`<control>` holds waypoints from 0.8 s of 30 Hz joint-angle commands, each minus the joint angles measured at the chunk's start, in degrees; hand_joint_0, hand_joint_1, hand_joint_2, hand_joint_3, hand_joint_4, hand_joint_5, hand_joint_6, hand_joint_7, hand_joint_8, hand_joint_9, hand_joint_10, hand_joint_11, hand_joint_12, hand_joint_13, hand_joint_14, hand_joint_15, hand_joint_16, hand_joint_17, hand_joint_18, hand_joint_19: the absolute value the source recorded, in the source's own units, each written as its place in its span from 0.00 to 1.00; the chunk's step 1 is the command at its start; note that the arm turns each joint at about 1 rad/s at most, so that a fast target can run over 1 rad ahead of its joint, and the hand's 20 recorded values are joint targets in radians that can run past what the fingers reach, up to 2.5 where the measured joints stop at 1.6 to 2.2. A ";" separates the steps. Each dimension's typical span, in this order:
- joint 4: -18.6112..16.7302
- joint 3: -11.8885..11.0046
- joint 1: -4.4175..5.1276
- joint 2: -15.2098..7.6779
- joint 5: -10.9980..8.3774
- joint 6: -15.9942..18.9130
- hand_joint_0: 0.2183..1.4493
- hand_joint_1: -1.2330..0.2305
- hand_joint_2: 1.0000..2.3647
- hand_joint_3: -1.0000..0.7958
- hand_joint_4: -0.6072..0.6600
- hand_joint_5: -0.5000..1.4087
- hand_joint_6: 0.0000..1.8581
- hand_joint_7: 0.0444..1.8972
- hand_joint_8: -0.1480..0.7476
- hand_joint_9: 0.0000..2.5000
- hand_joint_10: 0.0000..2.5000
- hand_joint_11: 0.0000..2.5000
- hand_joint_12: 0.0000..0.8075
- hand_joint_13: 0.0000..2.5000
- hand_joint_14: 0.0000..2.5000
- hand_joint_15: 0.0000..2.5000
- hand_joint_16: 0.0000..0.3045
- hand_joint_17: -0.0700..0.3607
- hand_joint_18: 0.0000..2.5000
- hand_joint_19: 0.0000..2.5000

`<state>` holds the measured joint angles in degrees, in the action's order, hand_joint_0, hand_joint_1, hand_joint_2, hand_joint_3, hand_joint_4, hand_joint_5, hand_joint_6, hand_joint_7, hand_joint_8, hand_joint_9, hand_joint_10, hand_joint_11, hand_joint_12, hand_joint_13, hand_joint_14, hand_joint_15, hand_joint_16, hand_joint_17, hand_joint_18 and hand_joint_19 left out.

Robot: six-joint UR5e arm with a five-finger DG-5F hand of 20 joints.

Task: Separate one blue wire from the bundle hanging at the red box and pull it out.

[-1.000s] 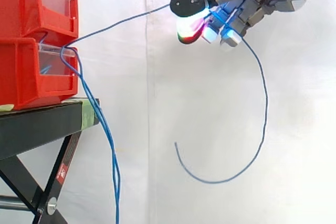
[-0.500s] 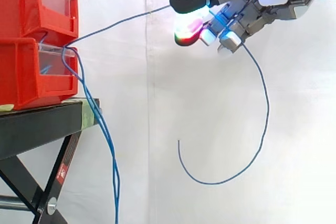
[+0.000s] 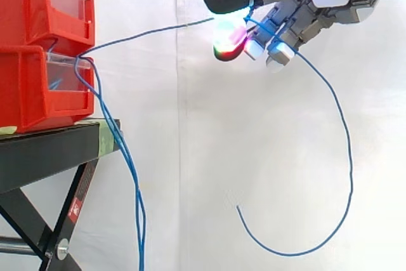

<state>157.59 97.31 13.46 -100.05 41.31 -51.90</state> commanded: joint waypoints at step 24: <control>0.17 0.07 0.25 0.03 -0.26 5.59 0.33 0.35 0.02 0.48 0.56 0.16 0.47 0.48 0.57 0.39 0.01 0.47 0.51 0.55 0.01 0.48 0.18 0.45 0.32 0.23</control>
<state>157.76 97.33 13.57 -100.04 41.04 -47.69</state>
